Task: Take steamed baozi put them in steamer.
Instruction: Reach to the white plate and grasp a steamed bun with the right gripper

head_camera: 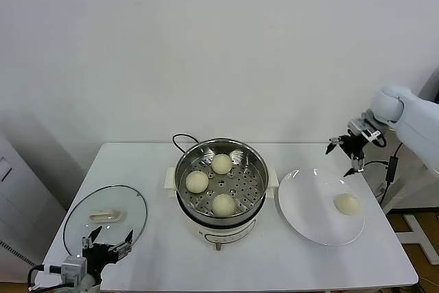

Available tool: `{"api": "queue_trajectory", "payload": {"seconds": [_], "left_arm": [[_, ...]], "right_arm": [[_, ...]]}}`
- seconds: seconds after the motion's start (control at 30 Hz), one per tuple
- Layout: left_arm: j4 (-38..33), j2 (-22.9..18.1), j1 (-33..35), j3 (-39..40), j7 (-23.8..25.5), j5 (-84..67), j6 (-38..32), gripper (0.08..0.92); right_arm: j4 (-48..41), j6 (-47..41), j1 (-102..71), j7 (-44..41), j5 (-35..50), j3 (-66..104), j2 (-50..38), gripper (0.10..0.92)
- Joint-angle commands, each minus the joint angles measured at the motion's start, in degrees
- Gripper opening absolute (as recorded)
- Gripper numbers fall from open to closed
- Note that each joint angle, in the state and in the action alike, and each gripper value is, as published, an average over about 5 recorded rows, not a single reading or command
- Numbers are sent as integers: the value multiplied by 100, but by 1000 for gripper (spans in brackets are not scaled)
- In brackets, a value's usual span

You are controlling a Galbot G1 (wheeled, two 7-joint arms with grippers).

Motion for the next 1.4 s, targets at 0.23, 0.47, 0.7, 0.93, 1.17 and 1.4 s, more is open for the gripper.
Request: {"api": "queue_trajectory", "payload": {"seconds": [0.23, 0.47, 0.7, 0.93, 1.17, 1.4], "left_arm": [[8, 14, 3, 0, -3, -1, 3, 823], [10, 2, 3, 8, -3, 1, 14, 823], [39, 5, 2, 11, -2, 6, 9, 823], [61, 3, -27, 32, -1, 17, 17, 823], [60, -16, -36, 8, -3, 21, 10, 823], [46, -13, -38, -11, -5, 19, 21, 823]], "right_arm": [[-414, 21, -1163, 120, -604, 640, -68, 823], [-579, 62, -1472, 182, -901, 991, 77, 823], [-686, 68, -1685, 205, -1159, 1234, 146, 823], [-847, 78, -1838, 266, -1484, 1490, 271, 816], [-979, 36, -1876, 194, -1627, 1601, 397, 676], [-915, -24, -1845, 37, -1661, 1589, 363, 494]]}}
